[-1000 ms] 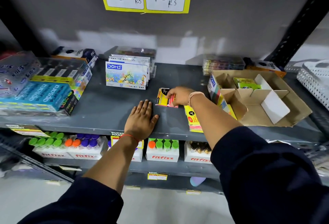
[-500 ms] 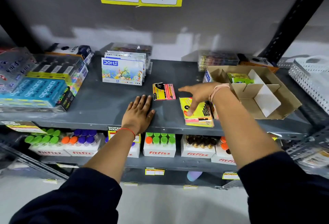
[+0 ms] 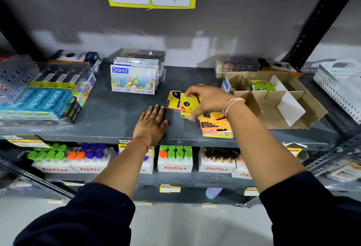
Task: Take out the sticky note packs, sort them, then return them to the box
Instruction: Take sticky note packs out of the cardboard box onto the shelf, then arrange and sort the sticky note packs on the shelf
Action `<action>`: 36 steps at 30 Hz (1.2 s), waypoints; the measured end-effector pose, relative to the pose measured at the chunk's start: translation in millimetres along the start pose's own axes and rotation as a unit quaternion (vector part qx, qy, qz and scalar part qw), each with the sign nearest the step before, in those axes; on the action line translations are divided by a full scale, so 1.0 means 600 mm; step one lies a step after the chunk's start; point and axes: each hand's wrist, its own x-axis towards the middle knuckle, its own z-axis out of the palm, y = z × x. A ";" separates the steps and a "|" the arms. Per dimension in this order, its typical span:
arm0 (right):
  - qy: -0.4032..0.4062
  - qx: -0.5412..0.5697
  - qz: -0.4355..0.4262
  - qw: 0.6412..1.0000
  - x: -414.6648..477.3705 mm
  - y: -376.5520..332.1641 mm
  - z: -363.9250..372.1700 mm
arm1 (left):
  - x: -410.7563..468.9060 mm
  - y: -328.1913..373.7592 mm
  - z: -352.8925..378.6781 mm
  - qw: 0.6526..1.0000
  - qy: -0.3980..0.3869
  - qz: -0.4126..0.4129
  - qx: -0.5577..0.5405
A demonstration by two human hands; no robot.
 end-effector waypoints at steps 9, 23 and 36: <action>-0.039 -0.039 -0.007 0.998 0.053 -0.036 0.112 | -0.016 -0.044 -0.008 0.998 0.041 -0.031 -0.027; -0.187 -0.157 0.137 0.960 -0.008 0.048 0.019 | -0.014 -0.027 -0.008 0.999 0.020 -0.040 -0.015; -0.021 -0.017 0.110 0.994 0.041 0.077 -0.018 | -0.014 -0.025 -0.005 0.999 0.023 -0.032 0.000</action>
